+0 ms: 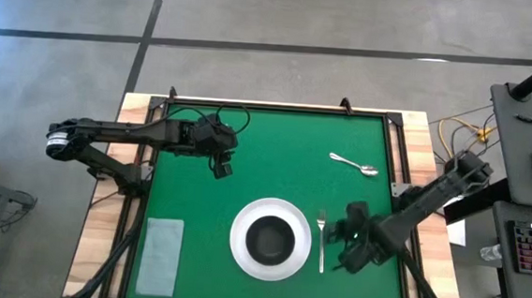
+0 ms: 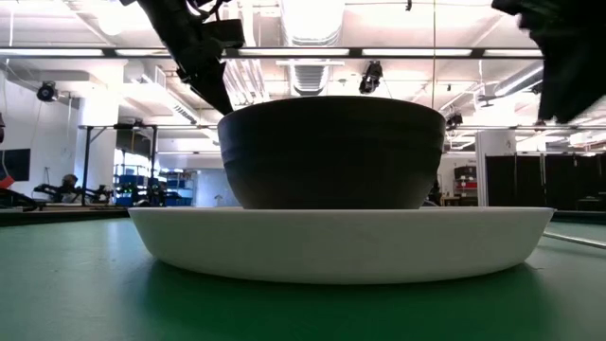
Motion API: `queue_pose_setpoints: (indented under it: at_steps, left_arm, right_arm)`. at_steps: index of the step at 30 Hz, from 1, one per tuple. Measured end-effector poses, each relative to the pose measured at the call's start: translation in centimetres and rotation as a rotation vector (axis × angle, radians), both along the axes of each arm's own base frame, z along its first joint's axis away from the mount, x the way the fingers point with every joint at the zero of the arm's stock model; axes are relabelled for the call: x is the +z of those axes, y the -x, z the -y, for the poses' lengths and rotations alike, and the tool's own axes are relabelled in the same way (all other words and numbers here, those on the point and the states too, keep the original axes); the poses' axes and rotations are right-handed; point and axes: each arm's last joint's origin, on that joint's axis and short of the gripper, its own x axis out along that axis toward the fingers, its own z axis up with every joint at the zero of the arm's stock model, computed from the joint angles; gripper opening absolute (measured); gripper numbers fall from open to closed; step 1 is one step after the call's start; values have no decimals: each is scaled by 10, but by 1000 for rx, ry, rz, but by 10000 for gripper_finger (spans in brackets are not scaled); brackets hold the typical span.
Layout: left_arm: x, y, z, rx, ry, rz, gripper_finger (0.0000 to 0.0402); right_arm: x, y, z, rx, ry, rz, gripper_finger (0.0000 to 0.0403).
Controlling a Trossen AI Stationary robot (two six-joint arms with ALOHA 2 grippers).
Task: Set table place
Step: Put the spoon into the black bowl on the table
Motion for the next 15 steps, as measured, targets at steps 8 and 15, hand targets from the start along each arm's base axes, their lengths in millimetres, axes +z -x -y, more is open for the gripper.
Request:
queue_pose_setpoints:
  at_steps: [8,15]
  left_arm:
    - [-1,-1,2,-48,61,10,114]
    - [-4,-1,5,-87,164,-2,114]
  right_arm:
    - [46,5,69,174,-27,-335,69]
    - [48,21,123,174,-117,-315,59]
